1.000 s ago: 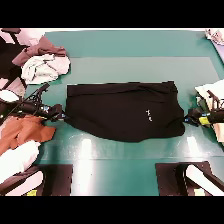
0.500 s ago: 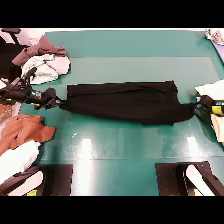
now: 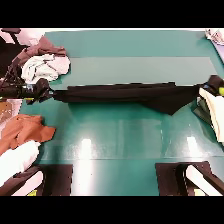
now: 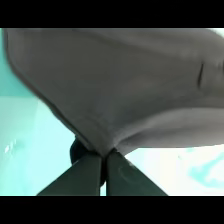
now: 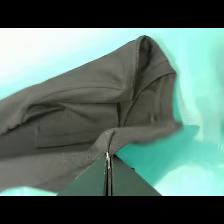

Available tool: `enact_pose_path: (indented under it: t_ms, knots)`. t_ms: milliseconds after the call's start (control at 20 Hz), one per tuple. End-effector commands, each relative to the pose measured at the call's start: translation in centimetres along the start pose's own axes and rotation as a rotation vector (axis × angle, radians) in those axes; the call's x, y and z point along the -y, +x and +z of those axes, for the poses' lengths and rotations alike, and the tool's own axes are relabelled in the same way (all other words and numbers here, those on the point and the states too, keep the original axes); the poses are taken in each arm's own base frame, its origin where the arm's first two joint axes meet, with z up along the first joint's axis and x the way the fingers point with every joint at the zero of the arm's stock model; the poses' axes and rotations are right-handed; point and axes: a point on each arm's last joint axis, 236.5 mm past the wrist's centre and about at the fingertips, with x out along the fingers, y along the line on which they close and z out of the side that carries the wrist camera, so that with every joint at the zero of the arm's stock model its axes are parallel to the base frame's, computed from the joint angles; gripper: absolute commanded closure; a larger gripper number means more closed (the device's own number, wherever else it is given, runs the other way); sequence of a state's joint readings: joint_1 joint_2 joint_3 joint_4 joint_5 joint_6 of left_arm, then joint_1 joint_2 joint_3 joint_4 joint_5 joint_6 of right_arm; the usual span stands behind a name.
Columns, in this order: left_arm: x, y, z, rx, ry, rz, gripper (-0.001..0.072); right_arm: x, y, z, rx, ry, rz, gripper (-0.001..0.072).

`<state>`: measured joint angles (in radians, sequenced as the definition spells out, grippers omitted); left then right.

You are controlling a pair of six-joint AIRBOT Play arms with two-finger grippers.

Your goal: Fold the shirts.

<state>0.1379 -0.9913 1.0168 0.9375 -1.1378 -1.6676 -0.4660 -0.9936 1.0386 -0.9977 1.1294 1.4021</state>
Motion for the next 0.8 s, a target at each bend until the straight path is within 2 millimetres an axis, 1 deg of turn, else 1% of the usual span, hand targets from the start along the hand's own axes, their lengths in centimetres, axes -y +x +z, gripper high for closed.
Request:
enact_pose_path:
  t_ms: [0,100,150,200,300,450,600,750]
  knots:
    - [-1.3,2.0,1.5,0.017,-0.053,0.017,0.0677,-0.9,6.1,-0.8,-0.135,-0.019,0.026,0.0699]
    - [-2.8,4.3,1.6,-0.025,-0.08,0.034,0.0676,-1.5,8.6,-0.5,-0.176,-0.045,0.02,0.0698]
    - [-3.5,5.2,1.9,-0.026,-0.095,0.042,0.0676,-1.5,9.3,-0.1,-0.186,-0.059,0.003,0.0698]
    - [-4.1,6.1,2.4,-0.018,-0.113,0.046,0.0676,-1.3,9.9,0.7,-0.189,-0.074,-0.023,0.0699]
    - [-4.9,7.5,3.2,-0.003,-0.138,0.048,0.0676,-0.7,10.3,2.0,-0.2,-0.102,-0.067,0.0699]
    - [-5.0,9.2,4.2,0.015,-0.157,0.01,0.0676,-0.2,11.1,3.0,-0.255,-0.108,-0.076,0.0698]
    - [-5.6,10.4,5.4,0.054,-0.182,0.004,0.0676,0.6,12.3,3.6,-0.295,-0.125,-0.105,0.0698]
    - [-5.6,11.5,6.2,0.062,-0.173,-0.001,0.0676,0.4,13.6,4.5,-0.3,-0.134,-0.099,0.0698]
